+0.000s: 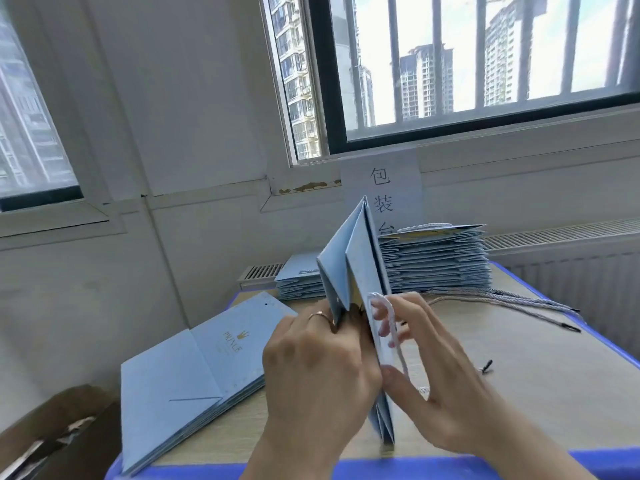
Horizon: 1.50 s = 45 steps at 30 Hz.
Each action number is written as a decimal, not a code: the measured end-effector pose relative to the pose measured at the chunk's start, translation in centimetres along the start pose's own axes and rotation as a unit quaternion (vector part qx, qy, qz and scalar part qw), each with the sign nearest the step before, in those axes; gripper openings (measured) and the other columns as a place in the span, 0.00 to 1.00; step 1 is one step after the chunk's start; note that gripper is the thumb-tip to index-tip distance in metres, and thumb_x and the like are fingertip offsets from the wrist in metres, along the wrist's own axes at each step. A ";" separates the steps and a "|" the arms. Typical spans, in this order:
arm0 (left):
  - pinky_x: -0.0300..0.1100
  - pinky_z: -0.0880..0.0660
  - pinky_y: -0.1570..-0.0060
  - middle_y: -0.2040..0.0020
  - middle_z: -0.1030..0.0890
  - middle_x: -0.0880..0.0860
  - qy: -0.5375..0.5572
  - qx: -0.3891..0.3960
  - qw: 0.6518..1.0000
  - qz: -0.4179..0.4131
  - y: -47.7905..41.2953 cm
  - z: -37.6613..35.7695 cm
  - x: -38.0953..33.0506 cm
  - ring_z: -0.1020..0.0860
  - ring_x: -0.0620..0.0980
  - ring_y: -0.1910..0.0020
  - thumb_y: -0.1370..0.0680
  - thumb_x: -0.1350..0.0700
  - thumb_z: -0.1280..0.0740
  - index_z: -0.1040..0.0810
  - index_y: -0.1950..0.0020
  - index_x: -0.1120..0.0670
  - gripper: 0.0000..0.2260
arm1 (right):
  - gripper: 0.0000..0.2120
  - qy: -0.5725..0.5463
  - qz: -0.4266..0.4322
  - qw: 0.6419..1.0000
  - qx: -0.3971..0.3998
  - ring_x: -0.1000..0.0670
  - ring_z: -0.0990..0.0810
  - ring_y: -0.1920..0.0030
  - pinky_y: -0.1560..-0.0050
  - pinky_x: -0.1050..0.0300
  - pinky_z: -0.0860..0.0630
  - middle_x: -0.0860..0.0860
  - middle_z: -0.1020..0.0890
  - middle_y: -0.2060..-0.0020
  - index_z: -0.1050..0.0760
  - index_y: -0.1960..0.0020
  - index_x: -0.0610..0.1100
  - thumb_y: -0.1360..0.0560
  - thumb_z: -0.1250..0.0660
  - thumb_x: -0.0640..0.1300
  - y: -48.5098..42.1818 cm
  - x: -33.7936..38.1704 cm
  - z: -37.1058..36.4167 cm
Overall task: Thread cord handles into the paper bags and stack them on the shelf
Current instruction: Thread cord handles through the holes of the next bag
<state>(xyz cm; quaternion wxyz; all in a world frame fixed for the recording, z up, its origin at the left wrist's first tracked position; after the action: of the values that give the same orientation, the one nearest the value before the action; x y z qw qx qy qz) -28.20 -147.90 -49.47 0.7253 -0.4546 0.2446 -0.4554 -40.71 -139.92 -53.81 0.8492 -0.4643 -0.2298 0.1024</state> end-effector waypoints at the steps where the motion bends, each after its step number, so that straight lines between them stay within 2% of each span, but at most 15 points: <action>1: 0.41 0.44 0.69 0.73 0.29 0.50 0.006 0.021 1.000 0.004 0.2 -0.2 0.1 0.32 0.55 0.76 0.32 0.55 0.35 0.21 0.67 0.51 0.05 | 0.25 0.009 -0.009 1.000 0.017 0.51 0.25 0.45 0.49 0.57 0.25 0.53 0.29 0.42 0.36 0.28 0.42 0.22 0.37 0.49 0.2 -0.1 0.2; 5: 0.40 0.45 0.73 0.75 0.31 0.51 0.022 0.092 0.996 0.003 1.5 -1.6 0.5 0.33 0.55 0.79 0.30 0.54 0.39 0.21 0.67 0.51 0.09 | 0.27 0.056 -0.075 0.993 0.073 0.55 0.25 0.47 0.50 0.57 0.23 0.60 0.31 0.40 0.36 0.28 0.51 0.25 0.34 0.53 1.3 -0.8 0.1; 8: 0.41 0.40 0.77 0.74 0.31 0.53 0.053 0.084 0.995 0.012 2.8 -2.9 1.4 0.33 0.55 0.77 0.25 0.53 0.40 0.19 0.63 0.53 0.12 | 0.22 0.067 -0.128 0.986 0.083 0.56 0.24 0.47 0.49 0.59 0.22 0.62 0.29 0.44 0.34 0.34 0.56 0.26 0.32 0.52 1.8 -1.4 0.0; 10: 0.42 0.37 0.78 0.72 0.29 0.53 0.068 0.056 0.996 0.012 3.0 -3.2 1.9 0.31 0.56 0.76 0.22 0.52 0.40 0.18 0.60 0.54 0.14 | 0.20 0.070 -0.135 0.985 0.081 0.56 0.24 0.47 0.50 0.58 0.22 0.62 0.28 0.45 0.32 0.36 0.55 0.27 0.35 0.51 1.6 -1.4 -0.2; 13: 0.39 0.43 0.74 0.71 0.28 0.53 0.059 0.015 0.998 -0.013 2.2 -2.9 2.1 0.32 0.55 0.75 0.22 0.54 0.40 0.20 0.62 0.56 0.13 | 0.14 0.039 -0.147 0.987 0.047 0.54 0.23 0.50 0.56 0.59 0.21 0.60 0.26 0.51 0.29 0.44 0.51 0.28 0.41 0.50 1.3 -0.9 -0.8; 16: 0.41 0.46 0.69 0.68 0.26 0.54 0.009 0.049 0.998 -0.042 2.5 -3.4 1.7 0.32 0.55 0.73 0.23 0.54 0.40 0.21 0.63 0.55 0.12 | 0.05 0.008 -0.158 0.987 0.012 0.51 0.25 0.57 0.63 0.57 0.21 0.56 0.27 0.58 0.32 0.55 0.48 0.28 0.41 0.48 1.5 -0.5 -1.7; 19: 0.40 0.43 0.75 0.70 0.28 0.54 0.061 0.083 0.995 0.000 3.8 -4.7 1.5 0.30 0.55 0.77 0.25 0.51 0.40 0.20 0.63 0.54 0.13 | 0.08 -0.003 -0.167 0.986 0.011 0.47 0.25 0.56 0.62 0.54 0.20 0.53 0.25 0.56 0.29 0.54 0.44 0.27 0.40 0.49 1.8 -1.0 -2.1; 22: 0.38 0.40 0.78 0.73 0.32 0.52 0.124 0.060 0.989 0.047 4.2 -5.4 1.7 0.31 0.56 0.79 0.26 0.49 0.39 0.18 0.64 0.52 0.13 | 0.09 0.009 -0.165 0.986 -0.006 0.47 0.27 0.58 0.64 0.52 0.23 0.51 0.25 0.59 0.30 0.56 0.44 0.27 0.41 0.49 1.7 -1.2 -1.7; 25: 0.37 0.34 0.74 0.74 0.30 0.48 0.228 0.044 0.965 0.123 3.9 -5.6 2.2 0.30 0.49 0.75 0.28 0.46 0.33 0.22 0.71 0.50 0.13 | 0.08 0.010 -0.166 0.986 -0.011 0.50 0.28 0.60 0.66 0.62 0.29 0.53 0.26 0.62 0.32 0.60 0.49 0.27 0.41 0.52 1.6 -0.9 -1.4; 28: 0.32 0.35 0.68 0.73 0.28 0.47 0.323 0.079 0.926 0.179 4.4 -5.6 2.3 0.28 0.46 0.69 0.29 0.40 0.33 0.29 0.72 0.47 0.16 | 0.07 0.000 -0.174 0.985 -0.001 0.53 0.27 0.58 0.65 0.68 0.31 0.56 0.26 0.62 0.35 0.60 0.53 0.26 0.39 0.53 1.6 -0.9 -1.4; 32: 0.32 0.31 0.64 0.66 0.21 0.44 0.378 0.119 0.895 0.205 4.5 -5.2 2.7 0.23 0.45 0.63 0.27 0.51 0.26 0.20 0.65 0.45 0.08 | 0.10 -0.019 -0.186 0.981 0.043 0.52 0.25 0.58 0.61 0.63 0.26 0.56 0.26 0.61 0.29 0.60 0.49 0.25 0.36 0.54 1.4 -1.4 -1.1; 35: 0.31 0.30 0.62 0.64 0.18 0.46 0.417 0.151 0.861 0.250 4.2 -4.9 2.8 0.22 0.43 0.62 0.28 0.55 0.25 0.16 0.65 0.44 0.08 | 0.10 0.020 -0.185 0.969 0.159 0.55 0.26 0.58 0.54 0.57 0.25 0.56 0.26 0.60 0.27 0.60 0.49 0.25 0.35 0.55 1.4 -2.2 0.2; 39: 0.31 0.29 0.63 0.62 0.16 0.46 0.450 0.156 0.833 0.281 4.0 -4.9 2.8 0.22 0.40 0.65 0.28 0.58 0.24 0.15 0.65 0.40 0.12 | 0.07 0.135 -0.195 0.948 0.213 0.62 0.31 0.48 0.48 0.69 0.34 0.58 0.26 0.53 0.20 0.54 0.50 0.22 0.33 0.53 2.1 -3.4 2.2; 42: 0.28 0.30 0.64 0.61 0.16 0.44 0.454 0.150 0.833 0.279 3.9 -4.8 2.8 0.21 0.39 0.64 0.28 0.59 0.25 0.15 0.64 0.37 0.15 | 0.09 0.195 -0.199 0.936 0.213 0.58 0.31 0.55 0.55 0.63 0.34 0.56 0.26 0.58 0.19 0.53 0.50 0.20 0.36 0.53 1.9 -3.1 2.4; 45: 0.29 0.29 0.64 0.61 0.17 0.42 0.446 0.157 0.840 0.267 3.9 -4.7 2.6 0.20 0.42 0.60 0.27 0.61 0.26 0.15 0.65 0.37 0.17 | 0.12 0.086 -0.250 0.956 0.128 0.53 0.28 0.67 0.62 0.55 0.29 0.53 0.22 0.68 0.25 0.59 0.47 0.18 0.37 0.48 0.9 -2.6 2.5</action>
<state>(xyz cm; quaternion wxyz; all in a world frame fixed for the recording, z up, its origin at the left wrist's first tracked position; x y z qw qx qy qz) -28.90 -151.53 -54.94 0.6930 0.0006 0.5791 -0.4295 -44.12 -138.54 -54.19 0.9165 -0.2866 -0.2494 -0.1251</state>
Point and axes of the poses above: each hand's wrist, its own y-axis away from the middle knuckle, its own z-axis out of the back of the hand, x = y × z, the point moved 2 cm from there along -y, towards the middle knuckle
